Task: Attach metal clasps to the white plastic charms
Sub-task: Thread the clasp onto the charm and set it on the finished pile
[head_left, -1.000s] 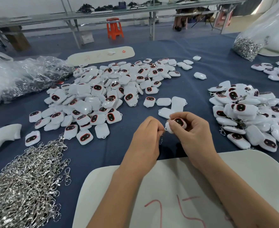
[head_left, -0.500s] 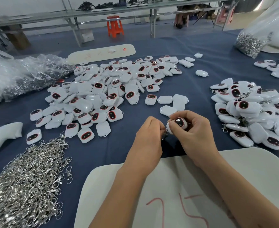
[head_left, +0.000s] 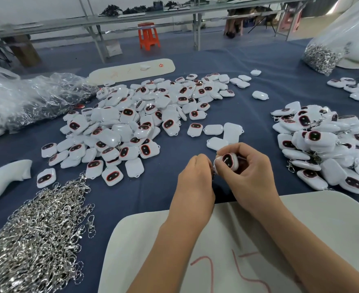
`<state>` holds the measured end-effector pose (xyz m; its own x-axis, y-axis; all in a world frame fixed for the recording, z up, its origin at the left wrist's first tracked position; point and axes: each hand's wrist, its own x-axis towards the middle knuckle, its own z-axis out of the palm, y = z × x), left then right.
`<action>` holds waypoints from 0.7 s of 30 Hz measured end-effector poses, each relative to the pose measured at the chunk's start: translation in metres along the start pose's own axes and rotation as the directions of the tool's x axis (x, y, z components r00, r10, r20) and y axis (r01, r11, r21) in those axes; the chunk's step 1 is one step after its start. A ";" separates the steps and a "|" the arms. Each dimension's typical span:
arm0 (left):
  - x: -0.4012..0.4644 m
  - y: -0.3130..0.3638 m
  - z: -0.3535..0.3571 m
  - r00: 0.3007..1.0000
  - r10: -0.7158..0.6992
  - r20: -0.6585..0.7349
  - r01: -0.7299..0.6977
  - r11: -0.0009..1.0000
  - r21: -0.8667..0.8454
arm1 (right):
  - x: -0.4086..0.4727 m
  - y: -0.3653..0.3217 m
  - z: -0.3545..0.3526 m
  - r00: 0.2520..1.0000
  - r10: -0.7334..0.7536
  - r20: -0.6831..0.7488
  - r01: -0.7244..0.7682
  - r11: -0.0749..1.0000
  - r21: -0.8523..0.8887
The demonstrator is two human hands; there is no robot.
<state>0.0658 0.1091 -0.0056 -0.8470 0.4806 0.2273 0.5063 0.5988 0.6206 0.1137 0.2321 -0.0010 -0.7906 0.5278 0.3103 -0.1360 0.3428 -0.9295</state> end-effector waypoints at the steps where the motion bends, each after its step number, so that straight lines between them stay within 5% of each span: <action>1: 0.001 0.001 0.000 1.000 -0.005 -0.015 0.004 1.000 -0.013 | 0.000 0.000 0.000 1.000 -0.014 -0.007 0.014 1.000 0.008; 7: 0.005 0.000 0.000 0.997 -0.032 -0.064 0.010 0.946 -0.323 | 0.000 0.001 0.000 0.997 0.039 -0.064 -0.030 0.991 0.132; 13: 0.007 -0.007 -0.002 0.992 0.036 -0.123 -0.089 0.882 -0.464 | 0.002 0.003 -0.003 0.989 0.115 -0.088 -0.092 0.969 0.227; 21: 0.009 -0.010 -0.004 0.979 -0.073 -0.192 -0.040 0.851 -0.523 | 0.003 0.005 -0.001 0.990 0.129 -0.056 -0.110 0.958 0.264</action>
<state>0.0523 0.1051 -0.0071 -0.8968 0.3037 0.3217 0.3799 0.1556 0.9119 0.1118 0.2363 -0.0046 -0.7668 0.6103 0.1987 -0.2013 0.0652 -0.9774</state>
